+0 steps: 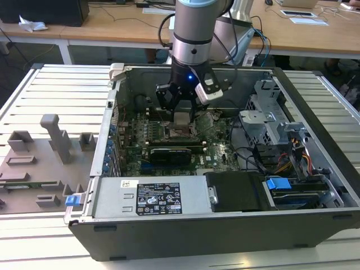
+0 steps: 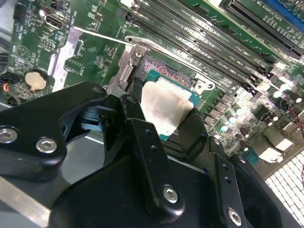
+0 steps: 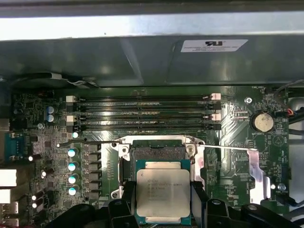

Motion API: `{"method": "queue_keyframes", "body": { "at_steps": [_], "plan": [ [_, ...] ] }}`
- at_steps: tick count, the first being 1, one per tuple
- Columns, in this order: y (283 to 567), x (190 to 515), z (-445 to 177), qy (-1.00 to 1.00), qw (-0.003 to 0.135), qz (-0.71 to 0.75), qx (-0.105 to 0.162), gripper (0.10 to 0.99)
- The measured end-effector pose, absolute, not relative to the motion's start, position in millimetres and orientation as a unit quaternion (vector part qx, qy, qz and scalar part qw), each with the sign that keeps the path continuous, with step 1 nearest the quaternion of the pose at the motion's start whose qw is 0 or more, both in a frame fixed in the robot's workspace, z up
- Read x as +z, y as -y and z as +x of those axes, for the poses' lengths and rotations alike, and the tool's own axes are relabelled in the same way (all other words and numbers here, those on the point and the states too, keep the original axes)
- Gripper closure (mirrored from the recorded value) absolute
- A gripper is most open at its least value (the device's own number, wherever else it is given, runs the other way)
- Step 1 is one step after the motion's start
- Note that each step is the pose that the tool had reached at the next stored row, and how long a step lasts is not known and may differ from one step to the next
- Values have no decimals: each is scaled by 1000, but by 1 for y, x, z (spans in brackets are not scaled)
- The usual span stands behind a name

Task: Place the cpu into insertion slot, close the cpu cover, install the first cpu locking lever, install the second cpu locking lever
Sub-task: 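Place the cpu into insertion slot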

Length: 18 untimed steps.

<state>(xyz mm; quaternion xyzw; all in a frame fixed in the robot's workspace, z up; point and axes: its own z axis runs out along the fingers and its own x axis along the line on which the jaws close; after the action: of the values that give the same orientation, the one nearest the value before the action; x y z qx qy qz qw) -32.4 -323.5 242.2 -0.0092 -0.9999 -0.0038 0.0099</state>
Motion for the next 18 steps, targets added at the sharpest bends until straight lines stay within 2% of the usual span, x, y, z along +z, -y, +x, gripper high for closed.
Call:
{"method": "queue_keyframes", "body": {
  "at_steps": [18],
  "plan": [
    [322,234,-33,1000,10,-14,-4,541]
  ]
}}
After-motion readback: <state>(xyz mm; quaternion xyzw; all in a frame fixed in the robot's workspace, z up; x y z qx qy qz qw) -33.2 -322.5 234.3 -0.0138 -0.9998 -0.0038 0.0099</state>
